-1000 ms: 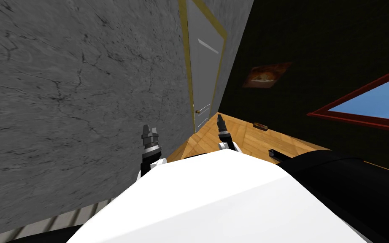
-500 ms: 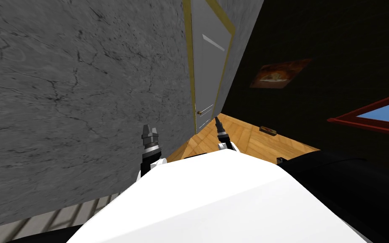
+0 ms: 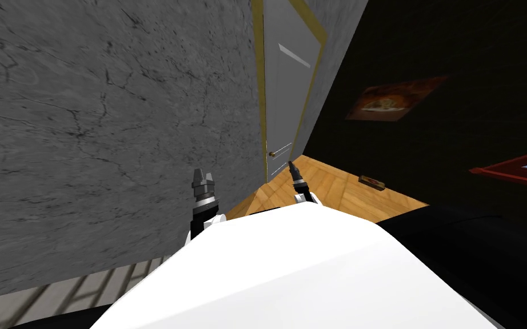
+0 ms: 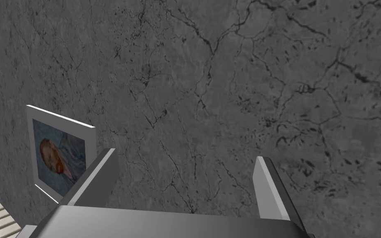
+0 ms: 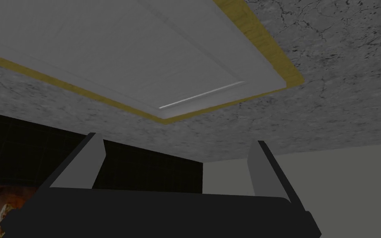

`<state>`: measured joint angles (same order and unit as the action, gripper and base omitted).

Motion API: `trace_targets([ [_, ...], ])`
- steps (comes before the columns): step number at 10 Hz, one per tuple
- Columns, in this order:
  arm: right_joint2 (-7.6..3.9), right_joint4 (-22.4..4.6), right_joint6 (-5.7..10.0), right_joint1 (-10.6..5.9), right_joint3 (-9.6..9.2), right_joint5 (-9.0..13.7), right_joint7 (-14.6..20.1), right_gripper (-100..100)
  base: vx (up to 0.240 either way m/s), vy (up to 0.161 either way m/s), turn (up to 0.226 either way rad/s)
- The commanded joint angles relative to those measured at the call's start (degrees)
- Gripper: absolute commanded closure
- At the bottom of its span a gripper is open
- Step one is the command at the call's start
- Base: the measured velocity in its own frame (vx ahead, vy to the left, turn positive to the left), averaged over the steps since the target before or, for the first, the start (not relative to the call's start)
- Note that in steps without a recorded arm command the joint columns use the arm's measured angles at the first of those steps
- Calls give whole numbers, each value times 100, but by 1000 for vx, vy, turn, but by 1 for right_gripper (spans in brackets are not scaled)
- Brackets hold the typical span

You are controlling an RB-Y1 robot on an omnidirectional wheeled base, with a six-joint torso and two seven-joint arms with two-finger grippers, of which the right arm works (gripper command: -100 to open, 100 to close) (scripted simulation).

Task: Pull the door open

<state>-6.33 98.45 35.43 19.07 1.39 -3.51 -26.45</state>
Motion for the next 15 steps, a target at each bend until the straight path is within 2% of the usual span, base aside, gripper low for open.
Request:
trace_targets([
  [1,-35,-226,58,-60,-6,-26,-237,-100,71,-67,124],
  [15,-301,-2526,585,-827,-9,-236,-2183,-100,76,-85,130],
])
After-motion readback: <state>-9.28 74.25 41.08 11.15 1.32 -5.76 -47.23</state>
